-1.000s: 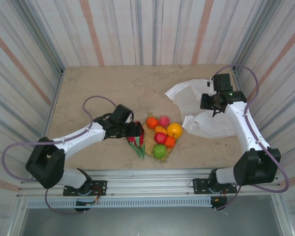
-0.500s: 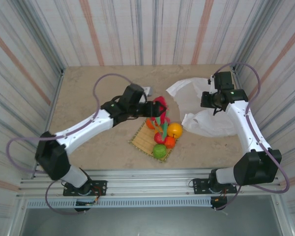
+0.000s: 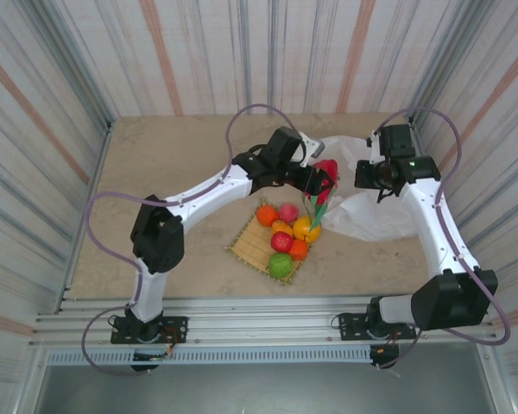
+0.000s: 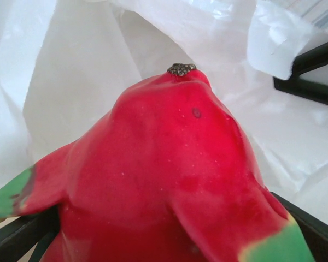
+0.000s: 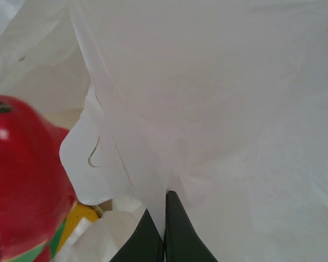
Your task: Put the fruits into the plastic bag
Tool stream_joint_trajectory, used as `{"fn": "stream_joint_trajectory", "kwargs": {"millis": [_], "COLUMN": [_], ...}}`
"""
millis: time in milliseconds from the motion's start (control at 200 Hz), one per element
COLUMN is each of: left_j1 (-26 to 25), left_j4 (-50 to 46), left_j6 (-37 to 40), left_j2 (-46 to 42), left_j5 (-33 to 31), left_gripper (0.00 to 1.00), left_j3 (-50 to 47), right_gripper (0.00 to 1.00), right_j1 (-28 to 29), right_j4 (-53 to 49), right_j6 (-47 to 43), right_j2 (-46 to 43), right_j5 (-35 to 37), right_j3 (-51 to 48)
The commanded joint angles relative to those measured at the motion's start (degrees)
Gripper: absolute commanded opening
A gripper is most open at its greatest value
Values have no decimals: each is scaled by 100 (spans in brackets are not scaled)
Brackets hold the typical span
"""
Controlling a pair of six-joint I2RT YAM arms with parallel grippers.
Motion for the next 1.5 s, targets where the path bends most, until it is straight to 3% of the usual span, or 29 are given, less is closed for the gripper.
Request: {"fn": "stream_joint_trajectory", "kwargs": {"millis": [0, 195, 346, 767, 917, 1092, 1273, 1498], "left_j1": [11, 44, 175, 270, 326, 328, 141, 126], "left_j4": [-212, -250, -370, 905, 1265, 1365, 1877, 2008], "left_j6": [969, 1365, 1219, -1228, -1765, -1795, -1913, -2026], "left_j2": [242, 857, 1288, 1995, 2073, 2071, 1832, 1996], "left_j5": [264, 191, 136, -50, -40, -114, -149, -100], "left_gripper": [65, 63, 62, 63, 63, 62, 63, 66], "left_j3": [782, 1467, 2198, 2718, 2712, 2558, 1696, 1698], "right_gripper": [0, 0, 0, 0, 0, 0, 0, 0], "right_j1": [-32, -135, -161, -169, -179, -229, -420, -373], "right_j4": [-171, -195, -316, 83, 48, 25, 689, 1024], "right_j6": [-286, -347, -449, -112, -270, -381, -53, 289], "right_j2": [-207, -147, -63, 304, 404, 480, 654, 1025], "right_j5": [9, -282, -388, -1232, -1372, -1423, -1957, -2622], "right_j3": [270, 499, 689, 937, 885, 909, 898, 1179]}}
